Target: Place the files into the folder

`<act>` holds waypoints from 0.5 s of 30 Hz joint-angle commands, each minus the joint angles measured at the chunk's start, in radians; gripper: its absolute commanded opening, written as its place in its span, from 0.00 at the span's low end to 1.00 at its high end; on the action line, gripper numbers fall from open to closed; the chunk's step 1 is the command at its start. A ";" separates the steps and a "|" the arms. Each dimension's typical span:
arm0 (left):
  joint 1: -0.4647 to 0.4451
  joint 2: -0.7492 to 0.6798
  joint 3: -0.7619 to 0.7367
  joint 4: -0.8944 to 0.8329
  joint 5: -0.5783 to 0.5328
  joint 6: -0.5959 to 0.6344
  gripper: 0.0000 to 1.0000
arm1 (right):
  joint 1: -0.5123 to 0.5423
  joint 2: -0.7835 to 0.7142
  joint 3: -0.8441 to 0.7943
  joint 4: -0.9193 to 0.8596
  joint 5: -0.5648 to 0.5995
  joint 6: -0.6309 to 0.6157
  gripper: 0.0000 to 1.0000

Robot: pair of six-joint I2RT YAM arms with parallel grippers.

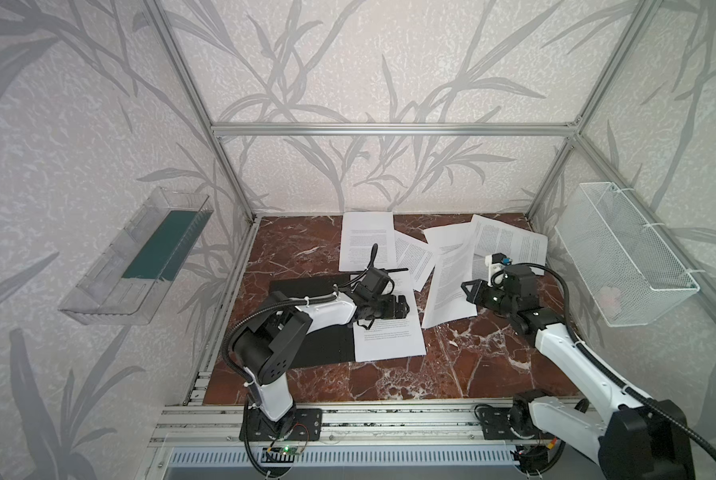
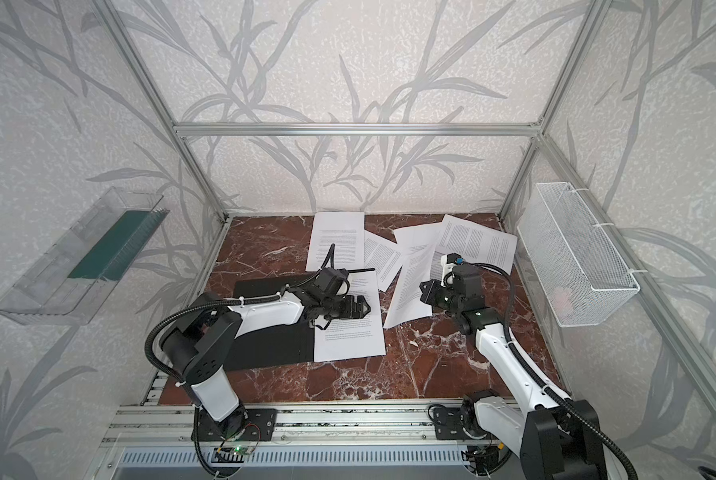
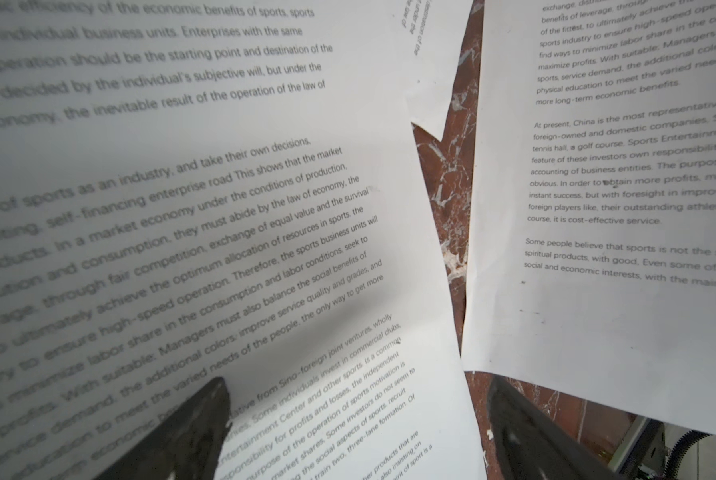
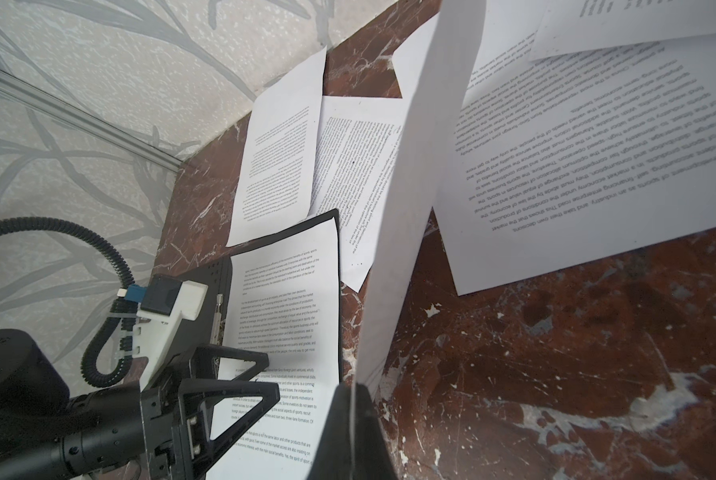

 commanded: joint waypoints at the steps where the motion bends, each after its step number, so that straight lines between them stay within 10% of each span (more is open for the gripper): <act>1: 0.013 0.026 0.027 -0.028 -0.017 0.014 0.97 | 0.006 0.003 0.028 0.006 -0.015 -0.014 0.00; 15: 0.042 0.046 0.081 -0.050 -0.004 0.022 0.97 | 0.005 0.014 0.029 0.010 -0.022 -0.012 0.00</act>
